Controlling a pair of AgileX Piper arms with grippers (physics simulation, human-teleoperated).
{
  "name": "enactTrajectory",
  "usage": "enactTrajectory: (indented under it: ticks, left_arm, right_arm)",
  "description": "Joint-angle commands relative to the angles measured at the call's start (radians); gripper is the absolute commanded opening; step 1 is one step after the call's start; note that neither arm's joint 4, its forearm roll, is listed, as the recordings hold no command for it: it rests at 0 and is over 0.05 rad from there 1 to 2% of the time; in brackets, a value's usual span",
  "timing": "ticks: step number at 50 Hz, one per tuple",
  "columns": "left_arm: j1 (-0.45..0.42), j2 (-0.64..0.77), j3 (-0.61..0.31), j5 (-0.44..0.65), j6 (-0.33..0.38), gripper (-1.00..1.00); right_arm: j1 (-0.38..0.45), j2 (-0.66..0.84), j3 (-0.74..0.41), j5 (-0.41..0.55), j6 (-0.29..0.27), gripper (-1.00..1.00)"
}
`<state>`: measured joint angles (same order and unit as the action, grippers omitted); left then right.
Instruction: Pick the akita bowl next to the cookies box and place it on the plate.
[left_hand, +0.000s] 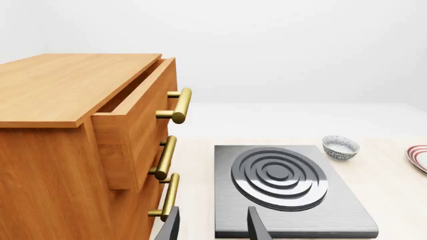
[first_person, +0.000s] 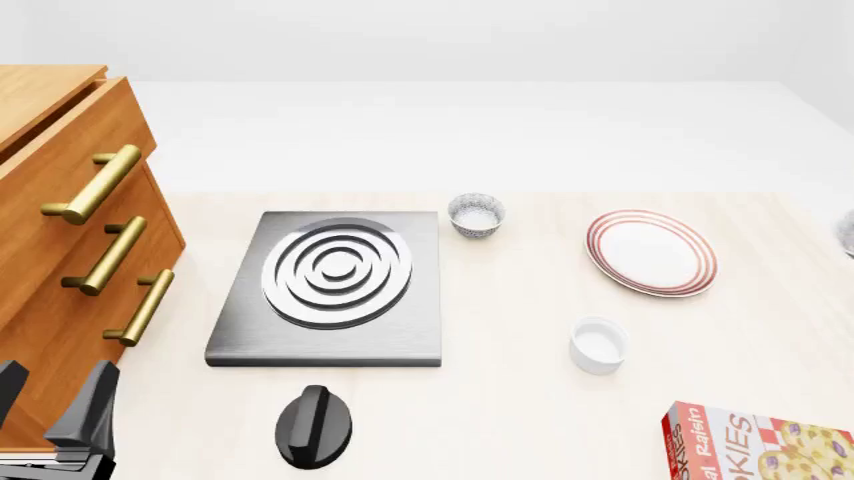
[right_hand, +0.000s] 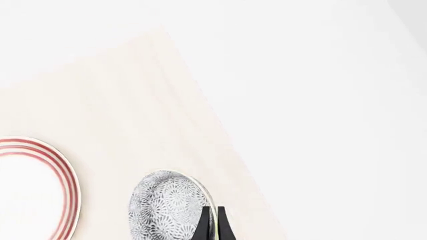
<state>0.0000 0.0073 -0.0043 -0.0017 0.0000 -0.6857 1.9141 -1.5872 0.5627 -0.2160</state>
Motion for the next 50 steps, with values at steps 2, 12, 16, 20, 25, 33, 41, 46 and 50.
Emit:
enactTrajectory:
  ticks: [2, 12, 16, 20, 25, 33, 41, 46, 50]
  left_arm:
    - [0.000, 0.000, 0.000, 0.000, 0.000, 1.00]
    - [0.000, 0.000, 0.000, 0.000, 0.000, 1.00]
    - [0.000, 0.000, 0.000, 0.000, 0.000, 1.00]
    - [0.000, 0.000, 0.000, 0.000, 0.000, 1.00]
    - [0.000, 0.000, 0.000, 0.000, 0.000, 1.00]
    - [0.000, 0.000, 0.000, 0.000, 0.000, 1.00]
    - [0.000, 0.000, 0.000, 0.000, 0.000, 1.00]
    - [0.000, 0.000, 0.000, 0.000, 0.000, 1.00]
    - [0.000, 0.000, 0.000, 0.000, 0.000, 1.00]
  right_arm:
    - [0.041, 0.004, -0.090, 0.071, 0.076, -1.00]
    - [0.075, 0.037, -0.165, 0.125, 0.127, -1.00]
    - [0.120, 0.049, -0.180, 0.142, 0.183, -1.00]
    - [0.137, 0.062, -0.190, 0.152, 0.209, -1.00]
    - [0.142, 0.073, -0.197, 0.152, 0.220, -1.00]
    - [0.192, 0.092, -0.196, 0.159, 0.295, -1.00]
    - [0.214, 0.112, -0.198, 0.156, 0.329, -1.00]
    - [0.237, 0.125, -0.194, 0.148, 0.363, -1.00]
    - [0.248, 0.134, -0.193, 0.142, 0.383, -1.00]
